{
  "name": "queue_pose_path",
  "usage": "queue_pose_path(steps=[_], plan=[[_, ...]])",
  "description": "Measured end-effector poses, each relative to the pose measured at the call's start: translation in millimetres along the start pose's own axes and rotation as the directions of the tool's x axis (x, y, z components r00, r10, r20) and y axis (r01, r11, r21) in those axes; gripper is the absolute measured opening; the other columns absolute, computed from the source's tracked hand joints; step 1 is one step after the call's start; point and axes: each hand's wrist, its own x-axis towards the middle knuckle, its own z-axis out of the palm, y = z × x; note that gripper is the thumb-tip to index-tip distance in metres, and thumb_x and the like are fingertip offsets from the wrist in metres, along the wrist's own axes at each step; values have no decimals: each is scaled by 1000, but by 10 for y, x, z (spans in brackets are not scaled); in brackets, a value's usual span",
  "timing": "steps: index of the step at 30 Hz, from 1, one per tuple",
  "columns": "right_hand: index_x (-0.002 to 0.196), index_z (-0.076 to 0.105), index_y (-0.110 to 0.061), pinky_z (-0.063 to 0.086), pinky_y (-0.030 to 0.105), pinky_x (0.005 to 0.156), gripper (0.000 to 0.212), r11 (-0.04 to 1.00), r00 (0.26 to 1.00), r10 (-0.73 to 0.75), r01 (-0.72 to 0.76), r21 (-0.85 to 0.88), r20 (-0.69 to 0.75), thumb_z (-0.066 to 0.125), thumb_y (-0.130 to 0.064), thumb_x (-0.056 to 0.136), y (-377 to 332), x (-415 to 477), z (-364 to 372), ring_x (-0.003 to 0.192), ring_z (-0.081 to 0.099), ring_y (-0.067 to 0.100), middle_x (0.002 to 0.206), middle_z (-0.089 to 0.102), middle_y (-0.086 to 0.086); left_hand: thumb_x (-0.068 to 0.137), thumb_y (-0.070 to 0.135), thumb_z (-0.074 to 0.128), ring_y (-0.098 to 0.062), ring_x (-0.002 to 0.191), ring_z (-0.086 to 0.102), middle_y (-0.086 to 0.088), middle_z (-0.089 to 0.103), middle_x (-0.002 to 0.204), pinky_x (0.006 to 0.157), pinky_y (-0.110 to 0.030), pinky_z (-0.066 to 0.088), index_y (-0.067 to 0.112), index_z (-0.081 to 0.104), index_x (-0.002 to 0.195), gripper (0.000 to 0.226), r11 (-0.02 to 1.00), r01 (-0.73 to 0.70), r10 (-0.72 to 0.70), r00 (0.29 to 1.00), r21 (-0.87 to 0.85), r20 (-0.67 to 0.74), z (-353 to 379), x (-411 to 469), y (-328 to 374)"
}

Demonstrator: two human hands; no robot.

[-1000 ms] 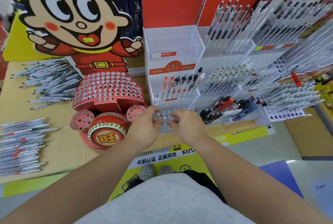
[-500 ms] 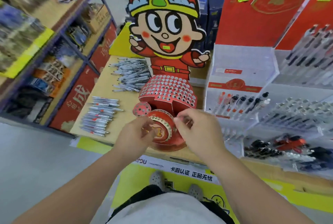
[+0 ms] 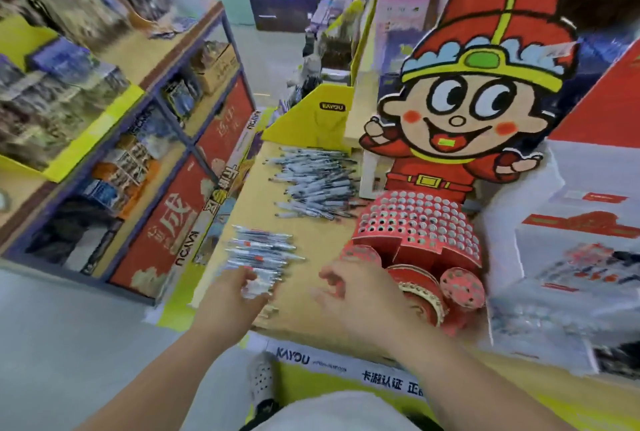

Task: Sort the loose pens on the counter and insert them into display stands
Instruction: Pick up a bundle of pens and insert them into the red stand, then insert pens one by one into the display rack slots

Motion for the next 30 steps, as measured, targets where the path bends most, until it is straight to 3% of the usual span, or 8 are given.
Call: queue_pose_path(steps=[3,8,10,13,19,26,30], plan=[[115,68,-26,41,22,76,32,988,990,144,-143,58,-7,69,-44,89,-165,336,351,89,56,7,101,64,-12,91,45,68,-17,105,63,1,55,137,88,-34,52,23,55,136,51,994,-73,66,993,76,97,-268,413,-250],[115,67,-28,48,28,81,31,917,924,381,-382,115,37,67,-46,90,-396,645,810,93,60,11,106,65,-9,94,46,65,-21,118,55,-3,49,142,94,-33,46,23,48,142,56,956,-228,190,960,182,204,-646,907,-447],[121,65,-27,49,30,85,37,876,886,460,-463,139,53,65,-49,91,-422,706,928,97,59,11,113,64,-8,94,45,66,-20,113,54,-5,49,141,94,-33,45,22,48,142,56,945,-271,223,944,184,245,-742,1085,-452],[126,62,-26,48,29,84,48,808,824,556,-566,160,106,63,-56,90,-399,718,1115,101,60,12,120,64,-7,93,43,68,-25,122,51,-8,47,142,99,-36,44,23,47,142,57,930,-309,240,920,198,309,-816,1273,-455],[126,63,-24,51,30,84,49,734,771,623,-635,240,134,65,-55,88,-240,776,1264,99,62,15,114,63,-6,95,46,64,-23,118,53,-6,47,143,92,-34,45,24,46,142,55,886,-381,272,889,266,369,-786,1375,-464],[128,62,-23,45,27,80,45,668,733,673,-661,343,101,66,-47,91,-326,911,1427,100,60,15,120,62,-4,94,48,64,-27,122,50,-3,46,144,98,-37,43,25,43,144,59,811,-483,306,832,330,463,-794,1694,-497],[129,62,-23,47,27,89,44,586,654,755,-704,401,47,65,-46,92,-391,1071,1562,106,60,15,122,63,-4,92,52,63,-28,115,55,-3,48,139,91,-40,49,28,43,142,60,742,-580,360,768,337,530,-769,2126,-485]])
